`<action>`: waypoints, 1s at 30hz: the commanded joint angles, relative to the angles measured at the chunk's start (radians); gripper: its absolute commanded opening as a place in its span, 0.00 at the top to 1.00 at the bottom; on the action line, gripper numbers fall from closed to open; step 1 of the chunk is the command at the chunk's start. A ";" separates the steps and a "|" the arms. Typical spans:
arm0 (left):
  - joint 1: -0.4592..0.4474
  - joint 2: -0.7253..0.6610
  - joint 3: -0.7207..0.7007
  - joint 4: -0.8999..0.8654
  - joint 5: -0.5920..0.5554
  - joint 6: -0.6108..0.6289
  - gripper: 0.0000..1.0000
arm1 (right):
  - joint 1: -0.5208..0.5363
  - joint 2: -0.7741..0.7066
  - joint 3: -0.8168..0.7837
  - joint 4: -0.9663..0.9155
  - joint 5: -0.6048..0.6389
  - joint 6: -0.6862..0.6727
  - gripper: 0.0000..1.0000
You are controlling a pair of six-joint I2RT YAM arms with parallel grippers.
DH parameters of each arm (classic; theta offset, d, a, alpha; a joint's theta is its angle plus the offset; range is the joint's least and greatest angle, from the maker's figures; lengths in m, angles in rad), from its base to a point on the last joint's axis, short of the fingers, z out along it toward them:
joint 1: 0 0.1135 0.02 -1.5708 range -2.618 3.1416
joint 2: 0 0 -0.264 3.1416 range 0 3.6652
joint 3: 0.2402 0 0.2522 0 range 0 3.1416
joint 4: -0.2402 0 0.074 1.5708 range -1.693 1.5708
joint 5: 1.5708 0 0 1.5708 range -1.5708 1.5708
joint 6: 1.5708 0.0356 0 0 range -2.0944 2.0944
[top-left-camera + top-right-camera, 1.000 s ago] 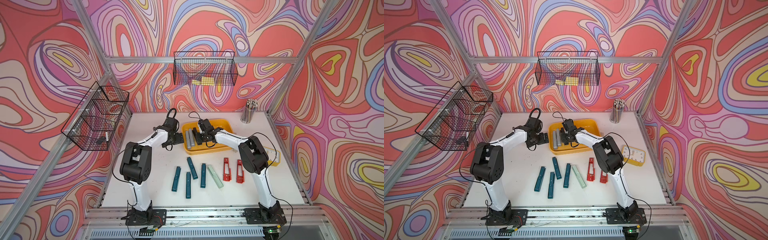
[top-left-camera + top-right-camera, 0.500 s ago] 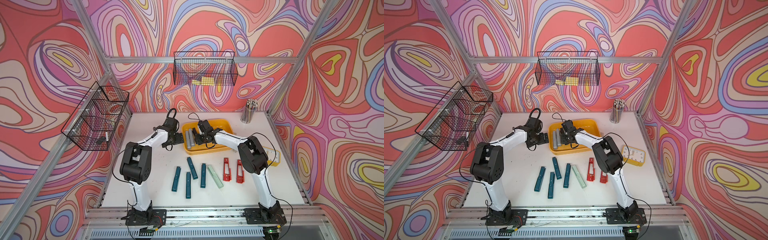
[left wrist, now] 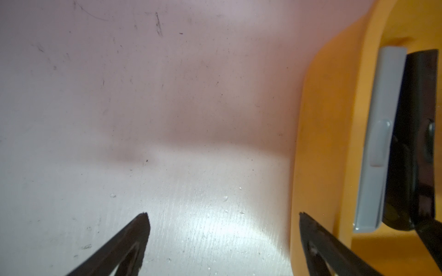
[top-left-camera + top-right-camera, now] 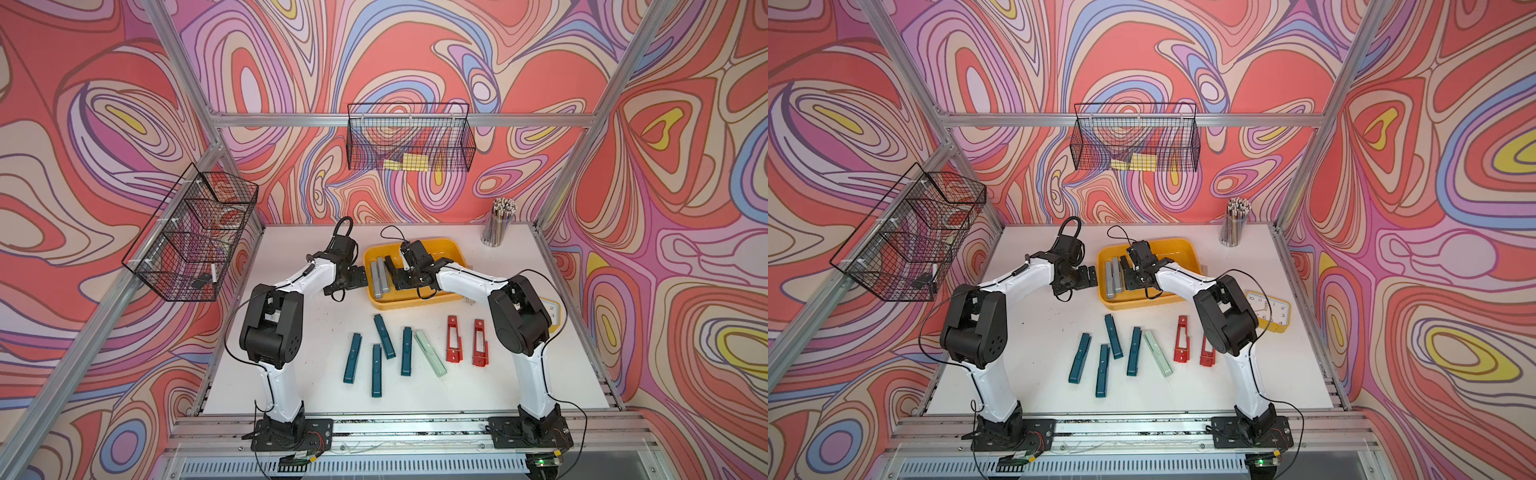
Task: Put the pruning pliers into the storage box
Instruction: Place the pruning pliers in the storage box.
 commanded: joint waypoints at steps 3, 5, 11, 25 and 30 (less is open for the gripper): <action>0.006 -0.014 0.009 -0.026 -0.023 0.006 0.01 | 0.004 -0.085 -0.030 0.019 -0.019 -0.013 0.39; 0.006 -0.012 0.010 -0.027 -0.024 0.006 0.01 | 0.004 -0.106 -0.034 0.012 -0.019 -0.018 0.39; 0.006 -0.011 0.013 -0.032 -0.027 0.004 0.01 | 0.003 -0.141 -0.023 -0.008 0.016 -0.036 0.37; 0.006 -0.014 0.019 -0.042 -0.035 0.015 0.01 | -0.084 -0.073 0.031 -0.028 0.047 -0.075 0.45; 0.008 -0.009 0.023 -0.044 -0.035 0.014 0.01 | -0.108 -0.025 0.042 0.004 0.046 -0.086 0.54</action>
